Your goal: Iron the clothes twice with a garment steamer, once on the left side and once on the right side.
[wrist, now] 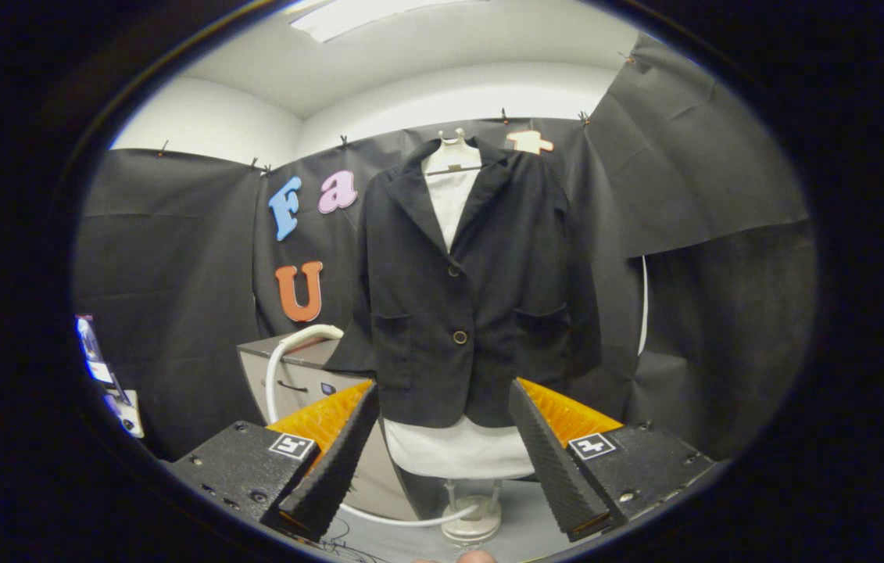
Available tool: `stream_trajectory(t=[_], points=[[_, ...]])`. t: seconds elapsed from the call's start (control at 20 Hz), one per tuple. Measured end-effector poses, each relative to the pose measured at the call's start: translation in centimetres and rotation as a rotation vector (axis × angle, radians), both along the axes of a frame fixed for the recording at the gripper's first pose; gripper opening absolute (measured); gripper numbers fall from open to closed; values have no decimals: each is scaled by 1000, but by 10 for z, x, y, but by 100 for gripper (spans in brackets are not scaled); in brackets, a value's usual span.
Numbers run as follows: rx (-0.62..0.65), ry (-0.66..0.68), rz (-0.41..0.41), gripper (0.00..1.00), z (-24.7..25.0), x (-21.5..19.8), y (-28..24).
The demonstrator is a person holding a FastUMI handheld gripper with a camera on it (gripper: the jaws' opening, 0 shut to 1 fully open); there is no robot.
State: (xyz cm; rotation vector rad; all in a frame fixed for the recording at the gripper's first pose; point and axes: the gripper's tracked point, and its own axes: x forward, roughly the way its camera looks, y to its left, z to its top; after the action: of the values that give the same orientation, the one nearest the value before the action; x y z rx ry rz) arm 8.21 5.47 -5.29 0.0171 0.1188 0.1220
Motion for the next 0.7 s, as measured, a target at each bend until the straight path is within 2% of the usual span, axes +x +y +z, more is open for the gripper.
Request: stream_trajectory(t=[0.35, 0.7], points=[[22, 10, 23, 100, 8, 43, 109], [18, -25, 100, 100, 33, 81, 211]])
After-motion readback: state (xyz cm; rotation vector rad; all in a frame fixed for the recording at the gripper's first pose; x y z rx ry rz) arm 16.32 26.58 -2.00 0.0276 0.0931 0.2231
